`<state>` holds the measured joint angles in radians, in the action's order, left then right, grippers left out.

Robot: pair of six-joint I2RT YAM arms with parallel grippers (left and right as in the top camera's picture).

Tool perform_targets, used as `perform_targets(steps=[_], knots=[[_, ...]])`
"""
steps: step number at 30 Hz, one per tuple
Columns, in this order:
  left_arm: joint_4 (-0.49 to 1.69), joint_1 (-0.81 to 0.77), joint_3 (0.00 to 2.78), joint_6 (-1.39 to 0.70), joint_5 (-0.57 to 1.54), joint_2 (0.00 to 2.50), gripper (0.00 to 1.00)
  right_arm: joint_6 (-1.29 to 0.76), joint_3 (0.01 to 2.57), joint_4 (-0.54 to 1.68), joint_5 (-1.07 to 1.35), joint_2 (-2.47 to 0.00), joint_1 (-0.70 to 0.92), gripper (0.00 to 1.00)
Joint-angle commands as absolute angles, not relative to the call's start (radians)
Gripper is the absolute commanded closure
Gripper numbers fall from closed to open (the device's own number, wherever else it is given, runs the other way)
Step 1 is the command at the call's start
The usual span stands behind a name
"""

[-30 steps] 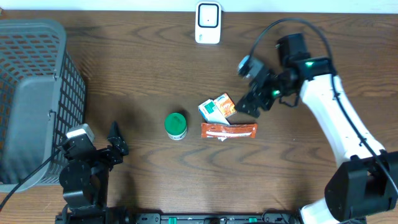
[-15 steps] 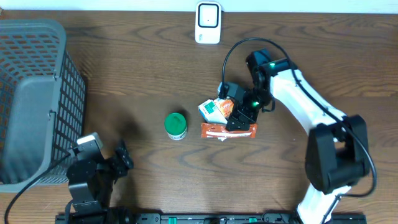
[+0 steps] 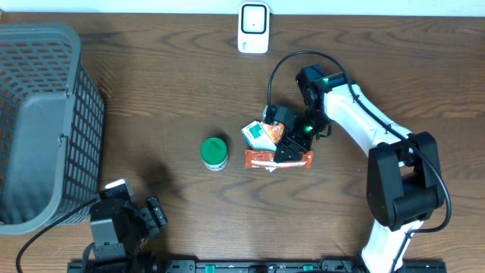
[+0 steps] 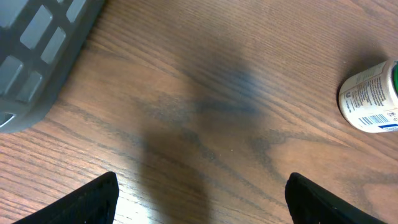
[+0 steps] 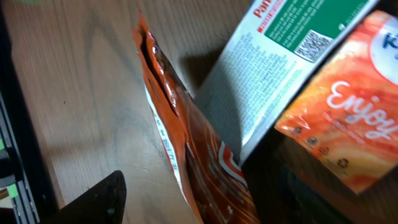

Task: Scan the item barcode

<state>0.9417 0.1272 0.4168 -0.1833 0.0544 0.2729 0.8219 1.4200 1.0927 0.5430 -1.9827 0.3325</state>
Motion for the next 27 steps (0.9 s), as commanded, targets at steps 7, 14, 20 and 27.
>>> perform_targets(steps=[7, 14, 20, 27], knots=[[0.945, 0.128, 0.422, -0.178, 0.063, 0.271, 0.14, 0.847, 1.409, 1.092, 0.550, -1.983, 0.366, 0.31], [0.945, 0.128, 0.422, -0.178, 0.063, 0.271, 0.14, 0.847, 1.383, 1.084, 0.543, -1.983, 0.366, 0.34], [0.945, 0.128, 0.422, -0.178, 0.063, 0.271, 0.14, 0.846, 1.353, 1.054, 0.543, -1.983, 0.368, 0.44], [0.945, 0.128, 0.422, -0.178, 0.063, 0.271, 0.14, 0.845, 1.320, 1.029, 0.543, -1.983, 0.368, 0.51]])
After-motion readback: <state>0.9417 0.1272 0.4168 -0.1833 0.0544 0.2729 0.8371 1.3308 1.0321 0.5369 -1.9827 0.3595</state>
